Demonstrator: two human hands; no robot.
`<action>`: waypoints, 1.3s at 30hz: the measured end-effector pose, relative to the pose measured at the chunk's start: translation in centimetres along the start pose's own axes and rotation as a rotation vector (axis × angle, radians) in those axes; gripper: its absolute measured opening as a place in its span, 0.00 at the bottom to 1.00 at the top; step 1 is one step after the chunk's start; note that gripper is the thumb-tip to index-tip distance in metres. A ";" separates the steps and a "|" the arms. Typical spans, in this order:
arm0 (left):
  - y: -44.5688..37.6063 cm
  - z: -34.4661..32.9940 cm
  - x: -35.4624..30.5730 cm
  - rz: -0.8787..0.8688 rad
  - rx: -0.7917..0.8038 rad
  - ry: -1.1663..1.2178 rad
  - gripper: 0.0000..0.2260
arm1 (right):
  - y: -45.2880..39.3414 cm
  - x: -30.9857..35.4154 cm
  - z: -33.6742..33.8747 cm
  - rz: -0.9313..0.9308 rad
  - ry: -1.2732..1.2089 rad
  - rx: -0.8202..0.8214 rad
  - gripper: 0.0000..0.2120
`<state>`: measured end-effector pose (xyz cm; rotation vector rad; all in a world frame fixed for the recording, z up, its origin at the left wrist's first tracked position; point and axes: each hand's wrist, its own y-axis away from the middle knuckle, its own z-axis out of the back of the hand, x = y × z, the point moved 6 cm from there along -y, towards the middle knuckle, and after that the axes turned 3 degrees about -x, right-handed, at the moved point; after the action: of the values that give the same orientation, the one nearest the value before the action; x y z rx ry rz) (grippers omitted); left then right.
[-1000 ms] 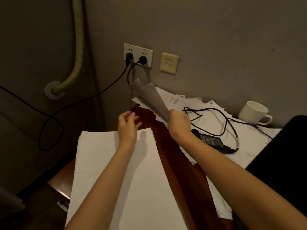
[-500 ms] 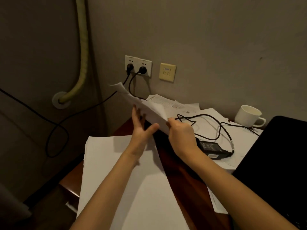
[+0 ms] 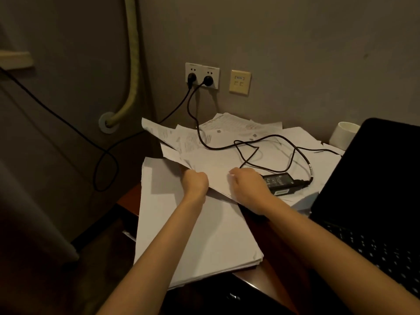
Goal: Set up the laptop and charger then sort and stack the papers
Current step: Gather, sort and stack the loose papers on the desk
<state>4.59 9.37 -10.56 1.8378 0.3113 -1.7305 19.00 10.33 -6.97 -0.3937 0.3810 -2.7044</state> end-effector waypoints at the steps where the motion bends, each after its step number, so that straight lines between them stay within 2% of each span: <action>1: 0.3 0.0 0.1 -0.011 -0.003 0.017 0.21 | 0.1 -0.5 0.0 0.012 0.122 0.058 0.11; 4: 1.1 0.1 0.2 -0.013 -0.020 0.084 0.21 | 0.0 -1.9 0.0 0.045 0.373 0.226 0.13; 9: 2.0 0.6 0.1 -0.007 -0.019 0.155 0.22 | -1.3 -7.9 0.1 -0.193 0.469 0.361 0.16; 11: 2.3 0.9 -0.3 0.005 -0.019 0.210 0.23 | -1.3 -7.5 1.0 -0.193 0.439 0.339 0.15; 13: 2.2 1.3 -0.4 0.029 -0.019 0.328 0.23 | -1.1 -4.4 1.9 -0.074 0.267 0.236 0.16; 16: 2.2 2.3 -0.5 0.083 -0.033 0.405 0.23 | 1.8 0.5 1.8 0.005 -0.097 0.316 0.30; 17: 2.3 2.6 -0.4 0.087 -0.029 0.409 0.23 | 2.8 1.8 1.7 0.040 -0.074 0.339 0.33; 18: 2.6 3.0 -0.4 0.086 -0.020 0.414 0.23 | 3.6 2.4 1.3 0.077 -0.015 0.337 0.33; 21: 4.4 4.1 -0.4 0.081 0.042 0.468 0.23 | 4.2 2.4 1.3 0.069 0.057 0.267 0.22; 25: 6.4 5.4 -0.1 0.081 0.163 0.538 0.25 | 4.7 2.2 1.4 0.120 0.201 0.223 0.20; 27: 6.9 6.0 0.7 0.113 0.177 0.530 0.25 | 5.0 2.0 1.8 0.138 0.179 0.209 0.20; 30: 7.7 6.6 1.4 0.122 0.189 0.489 0.24 | 5.4 1.5 1.9 0.124 0.091 0.284 0.33; 32: 7.9 7.1 1.5 0.129 0.212 0.468 0.22 | 5.4 1.0 1.9 0.097 0.019 0.342 0.34; 35: 8.8 7.3 1.3 0.232 0.391 0.291 0.10 | 5.1 -0.1 1.8 0.073 -0.070 0.304 0.23; 37: 10.0 7.4 1.5 0.302 0.590 -0.002 0.17 | 5.0 -0.6 2.0 0.076 -0.044 0.219 0.13; 39: 10.9 7.6 1.5 0.306 0.728 -0.210 0.23 | 5.2 -0.4 2.1 0.062 -0.054 0.168 0.13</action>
<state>4.43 -3.89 -9.13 1.9970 -0.7406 -1.9266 21.75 5.40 -6.75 -0.3991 0.1474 -2.6343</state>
